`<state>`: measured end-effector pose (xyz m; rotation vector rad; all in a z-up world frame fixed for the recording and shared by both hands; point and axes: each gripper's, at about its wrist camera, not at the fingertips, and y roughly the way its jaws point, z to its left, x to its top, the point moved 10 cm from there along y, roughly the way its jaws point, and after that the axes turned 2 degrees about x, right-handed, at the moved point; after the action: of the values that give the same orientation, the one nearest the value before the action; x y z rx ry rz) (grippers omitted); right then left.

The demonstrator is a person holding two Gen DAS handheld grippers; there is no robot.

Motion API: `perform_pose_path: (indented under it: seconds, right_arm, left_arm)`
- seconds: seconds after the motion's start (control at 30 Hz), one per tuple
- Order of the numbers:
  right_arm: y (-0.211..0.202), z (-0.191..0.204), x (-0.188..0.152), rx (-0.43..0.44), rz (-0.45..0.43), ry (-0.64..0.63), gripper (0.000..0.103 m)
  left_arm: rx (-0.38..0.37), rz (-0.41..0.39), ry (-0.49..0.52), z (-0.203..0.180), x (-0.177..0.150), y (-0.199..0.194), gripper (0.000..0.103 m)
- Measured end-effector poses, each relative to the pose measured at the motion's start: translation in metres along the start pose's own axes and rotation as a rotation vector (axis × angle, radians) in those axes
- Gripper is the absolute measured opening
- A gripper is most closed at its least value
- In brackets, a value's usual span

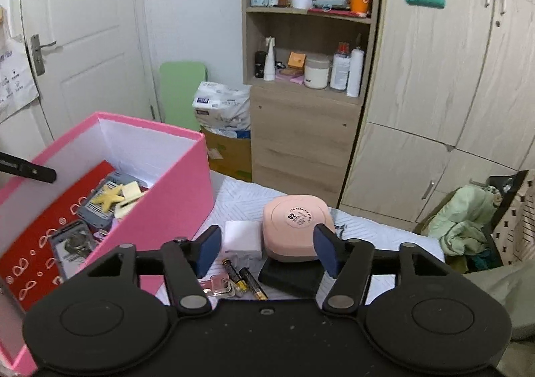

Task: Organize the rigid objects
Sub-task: 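Grasp the pink round power bank with the right gripper, then carry the pink power bank into the pink box and release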

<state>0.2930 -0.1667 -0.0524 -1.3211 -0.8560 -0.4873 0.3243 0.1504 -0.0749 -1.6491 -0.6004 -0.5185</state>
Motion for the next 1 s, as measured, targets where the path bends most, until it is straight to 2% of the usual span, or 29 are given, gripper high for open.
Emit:
perform_pose_path:
  seconds: [0.17, 0.2, 0.23, 0.27, 0.37, 0.57, 0.7, 0.73, 0.77, 0.87, 1.0]
  right_arm:
    - [0.026, -0.009, 0.001, -0.044, 0.001, -0.064, 0.077]
    - [0.031, -0.01, 0.002, -0.05, 0.0, -0.083, 0.081]
    - [0.037, -0.012, 0.002, -0.056, -0.001, -0.102, 0.091]
    - [0.043, -0.012, 0.003, -0.055, -0.004, -0.114, 0.095]
    - [0.06, -0.017, 0.006, -0.044, -0.015, -0.112, 0.095]
    - [0.087, -0.026, 0.0, -0.003, 0.01, -0.005, 0.095]
    - [0.098, -0.026, -0.008, -0.01, 0.024, 0.014, 0.094]
    - [0.098, -0.025, -0.008, -0.012, 0.019, 0.021, 0.084]
    - [0.097, -0.027, -0.009, -0.023, 0.018, 0.029, 0.078]
    - [0.091, -0.028, -0.009, -0.017, 0.029, 0.052, 0.078]
    - [0.07, -0.025, -0.002, -0.029, -0.024, 0.059, 0.078]
  left_arm:
    - [-0.002, 0.0, -0.005, 0.0, 0.0, 0.0, 0.01]
    - [-0.004, 0.001, -0.007, 0.0, 0.0, 0.0, 0.01]
    - [-0.005, 0.001, -0.008, -0.001, 0.0, 0.0, 0.01]
    - [-0.006, 0.001, -0.01, -0.001, 0.0, -0.001, 0.01]
    - [-0.005, 0.001, -0.009, -0.001, 0.0, -0.001, 0.01]
    - [-0.005, 0.001, -0.008, -0.001, 0.0, -0.001, 0.01]
    - [-0.006, 0.001, -0.01, -0.001, 0.0, -0.001, 0.01]
    - [-0.007, 0.001, -0.012, -0.001, 0.0, -0.001, 0.01]
    - [-0.007, 0.001, -0.012, -0.001, 0.0, -0.001, 0.01]
    - [-0.008, 0.001, -0.012, 0.0, -0.001, -0.001, 0.01]
    - [-0.009, 0.001, -0.013, 0.0, 0.0, -0.001, 0.01]
